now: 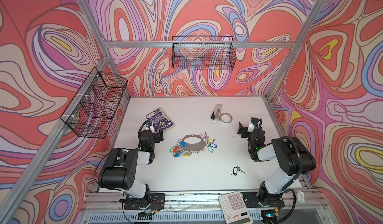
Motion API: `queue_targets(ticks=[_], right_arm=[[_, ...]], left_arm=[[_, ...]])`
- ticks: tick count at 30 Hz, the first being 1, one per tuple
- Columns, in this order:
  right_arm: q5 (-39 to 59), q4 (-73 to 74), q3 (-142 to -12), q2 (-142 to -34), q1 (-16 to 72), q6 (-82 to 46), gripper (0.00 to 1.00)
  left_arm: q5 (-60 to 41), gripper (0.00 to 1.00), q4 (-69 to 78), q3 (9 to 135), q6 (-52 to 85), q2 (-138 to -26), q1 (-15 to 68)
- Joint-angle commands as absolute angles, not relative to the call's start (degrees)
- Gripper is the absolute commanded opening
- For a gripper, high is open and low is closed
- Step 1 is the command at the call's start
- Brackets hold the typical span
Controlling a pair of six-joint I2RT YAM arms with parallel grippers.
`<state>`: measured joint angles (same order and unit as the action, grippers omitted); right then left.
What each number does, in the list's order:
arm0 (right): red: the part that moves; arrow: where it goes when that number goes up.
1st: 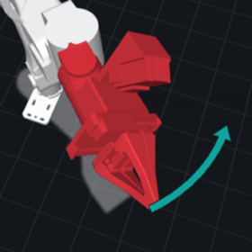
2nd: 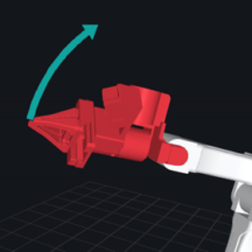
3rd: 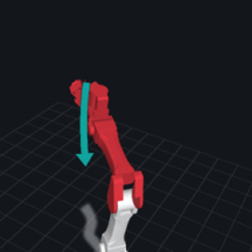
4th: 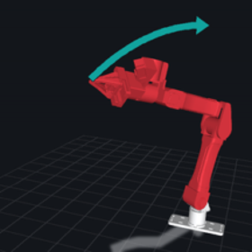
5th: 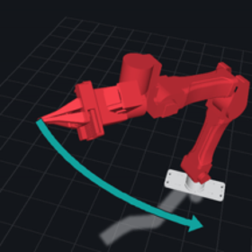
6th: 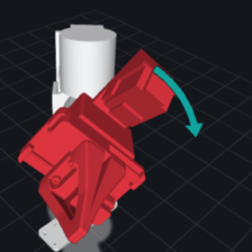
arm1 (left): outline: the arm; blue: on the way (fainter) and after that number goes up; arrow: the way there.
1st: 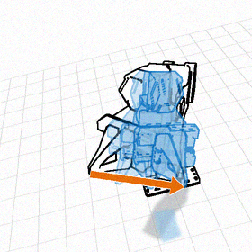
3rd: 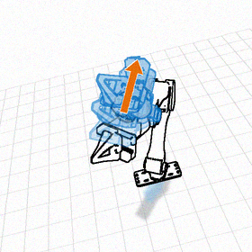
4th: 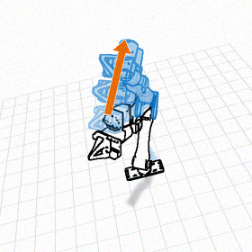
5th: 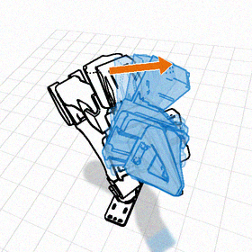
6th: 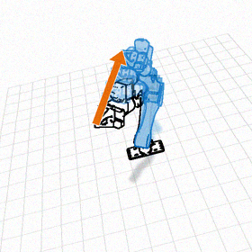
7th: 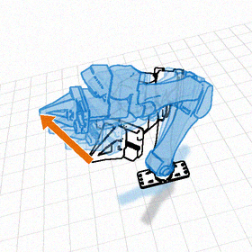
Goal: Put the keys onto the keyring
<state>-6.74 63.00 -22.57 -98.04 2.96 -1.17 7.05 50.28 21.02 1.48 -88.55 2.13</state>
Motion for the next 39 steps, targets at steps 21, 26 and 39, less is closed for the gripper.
queue_targets(ticks=[21, 26, 39], right_arm=[[-7.0, 64.2, -22.4, -97.7, 2.9, -0.5, 0.98], [-6.9, 64.2, -22.4, -97.8, 2.8, -0.5, 0.98], [-7.6, 63.6, -22.8, -98.0, 2.8, -1.4, 0.98]], left_arm=[[6.4, 1.0, 50.5, 21.8, 0.8, -88.3, 1.8], [6.2, 1.0, 50.4, 22.0, 0.6, -88.3, 1.8], [8.5, 1.0, 51.6, 21.3, 1.4, -88.3, 1.8]])
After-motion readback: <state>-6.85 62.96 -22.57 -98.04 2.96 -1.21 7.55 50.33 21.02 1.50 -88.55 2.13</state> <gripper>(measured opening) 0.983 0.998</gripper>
